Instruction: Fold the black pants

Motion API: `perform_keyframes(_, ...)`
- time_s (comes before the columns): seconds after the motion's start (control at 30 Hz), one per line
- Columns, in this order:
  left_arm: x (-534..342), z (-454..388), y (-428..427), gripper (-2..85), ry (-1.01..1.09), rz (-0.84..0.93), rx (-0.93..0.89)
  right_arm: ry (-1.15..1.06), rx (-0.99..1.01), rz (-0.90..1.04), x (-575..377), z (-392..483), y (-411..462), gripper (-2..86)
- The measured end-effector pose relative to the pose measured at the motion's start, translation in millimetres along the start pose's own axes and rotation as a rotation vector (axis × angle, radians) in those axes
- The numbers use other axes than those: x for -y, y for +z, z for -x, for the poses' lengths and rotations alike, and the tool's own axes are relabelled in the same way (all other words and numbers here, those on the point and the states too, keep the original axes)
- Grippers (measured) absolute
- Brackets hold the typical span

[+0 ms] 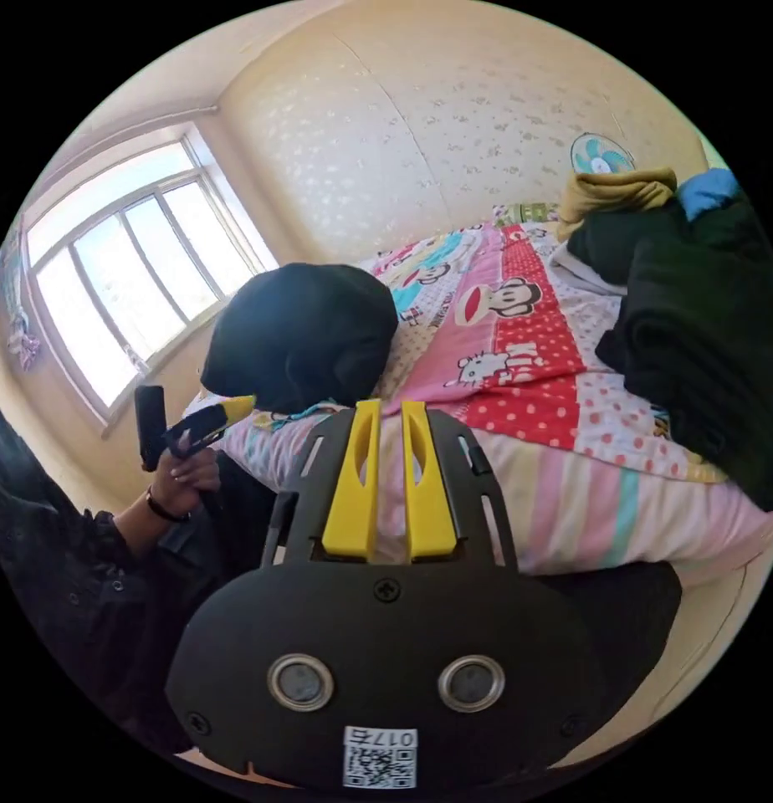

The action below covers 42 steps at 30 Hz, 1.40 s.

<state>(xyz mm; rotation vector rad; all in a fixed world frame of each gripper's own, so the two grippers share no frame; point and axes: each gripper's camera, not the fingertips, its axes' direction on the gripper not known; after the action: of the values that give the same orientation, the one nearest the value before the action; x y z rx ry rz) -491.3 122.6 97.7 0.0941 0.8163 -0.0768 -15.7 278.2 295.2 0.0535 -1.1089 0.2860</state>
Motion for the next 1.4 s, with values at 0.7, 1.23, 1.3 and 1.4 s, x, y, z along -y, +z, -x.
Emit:
perform_keyframes(0.7,38.3,120.9,-111.2,-0.3,-0.398,-0.393,-0.431,-0.338,0.243,-0.063,3.3,155.2,98.2,11.5)
perform_keyframes(1.23,121.1,-72.3,-7.9,9.3,-0.051,0.087,-0.754,-0.234,0.000,-0.362,22.2,147.3,58.0,4.6)
perform_keyframes(1.3,106.0,-66.9,-9.5,10.0,-0.031,0.102,-0.866,-0.025,0.184,-0.417,20.9,102.7,52.7,3.3)
perform_keyframes(1.4,72.4,-49.1,-33.6,9.4,-0.034,0.044,-0.939,0.134,0.222,-0.493,8.0,66.9,45.3,2.4)
